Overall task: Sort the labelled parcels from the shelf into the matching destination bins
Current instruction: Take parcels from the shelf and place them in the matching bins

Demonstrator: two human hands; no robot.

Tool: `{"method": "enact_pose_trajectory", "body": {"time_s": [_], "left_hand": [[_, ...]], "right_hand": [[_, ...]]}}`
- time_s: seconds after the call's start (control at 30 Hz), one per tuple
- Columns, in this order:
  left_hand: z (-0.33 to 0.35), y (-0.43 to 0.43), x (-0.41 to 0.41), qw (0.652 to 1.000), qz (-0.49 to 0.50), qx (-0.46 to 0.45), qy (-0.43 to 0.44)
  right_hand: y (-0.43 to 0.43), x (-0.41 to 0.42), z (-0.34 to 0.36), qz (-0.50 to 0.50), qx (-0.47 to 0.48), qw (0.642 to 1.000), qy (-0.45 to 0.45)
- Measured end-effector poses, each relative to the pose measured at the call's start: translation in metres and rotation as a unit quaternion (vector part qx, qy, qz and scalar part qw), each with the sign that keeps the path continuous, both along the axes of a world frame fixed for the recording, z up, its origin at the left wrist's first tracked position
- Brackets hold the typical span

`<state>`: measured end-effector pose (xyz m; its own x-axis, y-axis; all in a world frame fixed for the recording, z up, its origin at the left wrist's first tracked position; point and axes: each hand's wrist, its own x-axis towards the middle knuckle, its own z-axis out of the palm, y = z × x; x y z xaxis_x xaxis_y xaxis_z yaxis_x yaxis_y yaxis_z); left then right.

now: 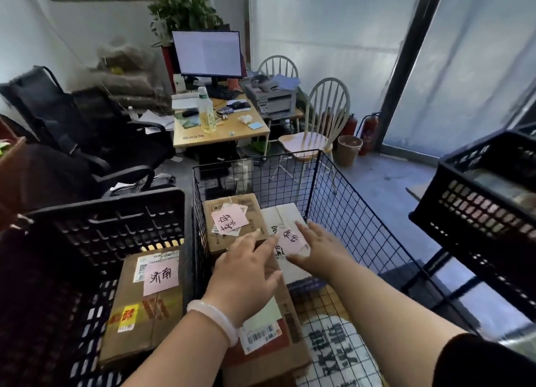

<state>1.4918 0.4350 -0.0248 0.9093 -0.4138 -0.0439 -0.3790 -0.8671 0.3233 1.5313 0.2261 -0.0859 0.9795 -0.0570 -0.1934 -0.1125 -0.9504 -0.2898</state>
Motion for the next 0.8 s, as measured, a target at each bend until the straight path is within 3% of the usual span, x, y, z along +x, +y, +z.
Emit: {"method": "enact_pose_trajectory", "body": {"time_s": [0.2, 0.37, 0.6, 0.8], "left_hand": [[0.030, 0.009, -0.028, 0.995, -0.057, -0.016, -0.081], [0.034, 0.010, -0.084, 0.969, -0.158, -0.085, -0.169], [0.040, -0.028, -0.209, 0.910, -0.334, -0.172, -0.173], [0.067, -0.065, -0.323, 0.834, -0.463, -0.242, -0.178]], "right_hand": [[0.027, -0.103, 0.086, -0.024, -0.040, 0.994, -0.102], [0.059, -0.241, 0.109, -0.125, -0.032, 0.955, -0.268], [0.086, -0.417, 0.117, -0.265, -0.129, 0.929, -0.222], [0.101, -0.556, 0.140, -0.384, -0.183, 0.872, -0.242]]}}
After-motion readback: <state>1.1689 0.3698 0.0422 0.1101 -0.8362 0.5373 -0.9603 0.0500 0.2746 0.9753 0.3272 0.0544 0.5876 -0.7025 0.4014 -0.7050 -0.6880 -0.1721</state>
